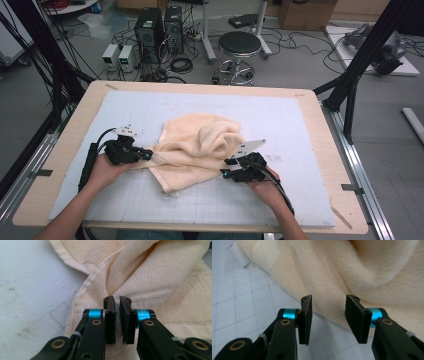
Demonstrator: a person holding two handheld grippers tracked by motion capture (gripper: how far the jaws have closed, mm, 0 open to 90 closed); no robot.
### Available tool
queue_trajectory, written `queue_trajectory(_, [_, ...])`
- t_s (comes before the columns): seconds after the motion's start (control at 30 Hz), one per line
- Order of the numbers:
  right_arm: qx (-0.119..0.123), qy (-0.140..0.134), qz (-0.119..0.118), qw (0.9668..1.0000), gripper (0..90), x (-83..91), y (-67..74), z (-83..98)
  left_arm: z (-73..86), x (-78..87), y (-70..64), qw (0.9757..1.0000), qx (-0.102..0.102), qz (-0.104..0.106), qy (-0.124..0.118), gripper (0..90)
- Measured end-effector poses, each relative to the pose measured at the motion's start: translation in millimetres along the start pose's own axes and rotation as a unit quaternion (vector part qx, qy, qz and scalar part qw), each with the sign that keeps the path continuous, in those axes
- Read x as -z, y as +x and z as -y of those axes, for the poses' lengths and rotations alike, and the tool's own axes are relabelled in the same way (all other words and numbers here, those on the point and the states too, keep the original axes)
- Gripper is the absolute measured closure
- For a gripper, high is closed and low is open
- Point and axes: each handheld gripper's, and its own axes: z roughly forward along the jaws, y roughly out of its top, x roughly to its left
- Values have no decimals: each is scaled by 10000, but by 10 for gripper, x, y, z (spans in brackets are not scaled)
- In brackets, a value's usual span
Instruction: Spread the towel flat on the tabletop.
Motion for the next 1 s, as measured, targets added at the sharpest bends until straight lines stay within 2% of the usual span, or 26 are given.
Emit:
queue_trajectory(0.03, [52, 107, -8, 9999, 577, -69, 11, -5, -1, 2, -2, 10000, -11, 4, 15, 833])
queue_trajectory(0.1, [48, 150, -5, 9999, 591, -91, 16, -6, -2, 2, -4, 10000, -16, 9, 16, 833])
queue_trajectory(0.17, [106, 266, 98, 9995, 675, -163, 1, -9, -2, 1, -5, 10000, -14, 13, 17, 833])
queue_trajectory(0.23, [113, 247, 103, 9996, 704, -174, -8, -11, -3, -6, -11, 10000, -15, 35, 16, 832])
queue_trajectory(0.3, [29, 240, 6, 9997, 811, -172, -39, -9, -5, -5, -18, 10000, -25, 33, 28, 832])
queue_trajectory(0.47, [-13, 178, -125, 9998, 846, -112, -58, -2, -35, 19, -85, 9999, -59, 78, -46, 832])
queue_trajectory(0.5, [9, 18, -132, 9999, 849, -11, -74, 10, -47, 28, -106, 9999, -91, 104, -94, 833])
queue_trajectory(0.53, [9, 18, -132, 9999, 849, -11, -74, 10, -58, 38, -125, 9998, -109, 132, -108, 833])
queue_trajectory(0.57, [-59, -140, -132, 9998, 849, 132, -87, 30, -82, 45, -164, 9996, -136, 167, -159, 833])
queue_trajectory(0.6, [-59, -140, -132, 9998, 849, 132, -87, 30, -106, 49, -200, 9995, -175, 195, -169, 833])
queue_trajectory(0.63, [-24, -179, -33, 9998, 850, 278, -96, 49, -161, 45, -270, 9990, -270, 266, -234, 833])
queue_trajectory(0.67, [-24, -179, -33, 9998, 850, 278, -96, 49, -161, 45, -270, 9990, -270, 266, -234, 834])
queue_trajectory(0.7, [13, -191, 49, 9998, 850, 429, -106, 60, -205, 38, -326, 9986, -322, 328, -266, 833])
queue_trajectory(0.73, [13, -191, 49, 9998, 850, 429, -106, 60, -230, 29, -365, 9984, -333, 352, -298, 833])
queue_trajectory(0.77, [-16, -282, 143, 9995, 851, 597, -129, 69, -277, 13, -429, 9979, -413, 407, -287, 833])
queue_trajectory(0.8, [-16, -282, 143, 9995, 851, 597, -129, 69, -304, 1, -471, 9975, -447, 440, -323, 833])
queue_trajectory(0.83, [0, -395, 285, 9988, 851, 770, -166, 71, -351, -18, -532, 9967, -507, 523, -355, 833])
queue_trajectory(0.87, [0, -395, 285, 9988, 851, 770, -166, 71, -388, -35, -583, 9961, -550, 573, -375, 833])
queue_trajectory(0.9, [-24, -485, 390, 9981, 851, 937, -199, 70, -423, -52, -635, 9956, -578, 613, -398, 833])
queue_trajectory(0.93, [-24, -485, 390, 9981, 851, 937, -199, 70, -449, -63, -667, 9951, -613, 666, -395, 833])
queue_trajectory(0.97, [-15, -540, 465, 9975, 851, 1090, -236, 59, -508, -97, -742, 9936, -662, 818, -421, 833])
queue_trajectory(1.0, [-15, -540, 465, 9975, 851, 1090, -236, 59, -508, -97, -742, 9936, -662, 818, -421, 833])
